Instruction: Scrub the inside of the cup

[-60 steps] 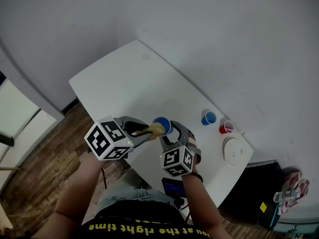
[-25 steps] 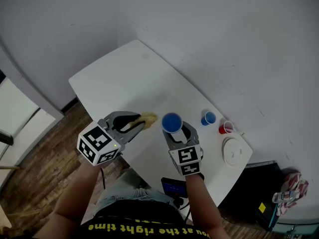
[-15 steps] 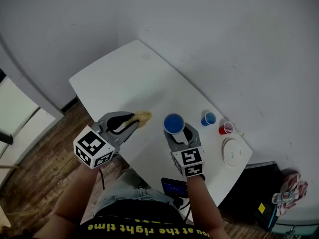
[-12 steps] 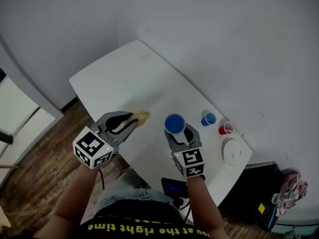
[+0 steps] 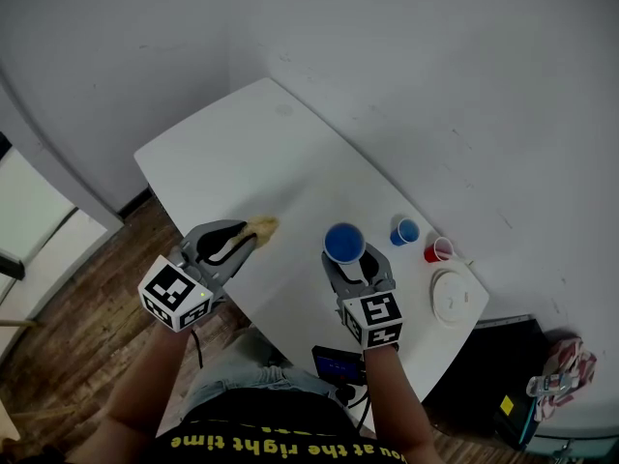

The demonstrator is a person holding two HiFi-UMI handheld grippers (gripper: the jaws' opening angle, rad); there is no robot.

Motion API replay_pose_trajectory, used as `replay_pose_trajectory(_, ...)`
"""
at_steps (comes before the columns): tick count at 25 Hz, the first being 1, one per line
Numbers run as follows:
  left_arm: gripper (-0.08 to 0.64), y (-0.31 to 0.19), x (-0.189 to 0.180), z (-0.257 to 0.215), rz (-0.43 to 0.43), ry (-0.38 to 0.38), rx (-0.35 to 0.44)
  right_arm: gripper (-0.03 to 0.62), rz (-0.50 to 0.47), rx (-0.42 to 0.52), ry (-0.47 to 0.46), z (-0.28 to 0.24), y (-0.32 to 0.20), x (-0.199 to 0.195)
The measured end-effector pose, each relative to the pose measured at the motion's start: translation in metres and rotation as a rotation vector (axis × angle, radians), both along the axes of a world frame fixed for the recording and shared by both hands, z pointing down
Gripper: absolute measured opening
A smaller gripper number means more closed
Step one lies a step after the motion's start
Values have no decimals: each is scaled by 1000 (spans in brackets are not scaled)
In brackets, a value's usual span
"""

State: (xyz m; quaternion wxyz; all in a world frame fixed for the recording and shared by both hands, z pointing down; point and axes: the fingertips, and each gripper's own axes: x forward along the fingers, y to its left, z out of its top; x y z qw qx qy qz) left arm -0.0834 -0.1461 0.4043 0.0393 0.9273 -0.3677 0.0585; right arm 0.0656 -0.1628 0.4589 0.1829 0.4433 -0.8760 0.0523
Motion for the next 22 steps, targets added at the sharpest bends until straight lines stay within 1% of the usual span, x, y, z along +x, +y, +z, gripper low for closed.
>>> replay_pose_trajectory(7,87,3,-4,4,-10,7,24,230,-9,18,-38,-9,2,1)
replay_pose_trajectory(12,87,7,-6,10,-16,8,15,227,-22,47,-54,-16,3,-1)
replay_pose_trajectory(22,87,11,-9,12,-25,-6,25,227,-16,55,-75,-20,6,-1)
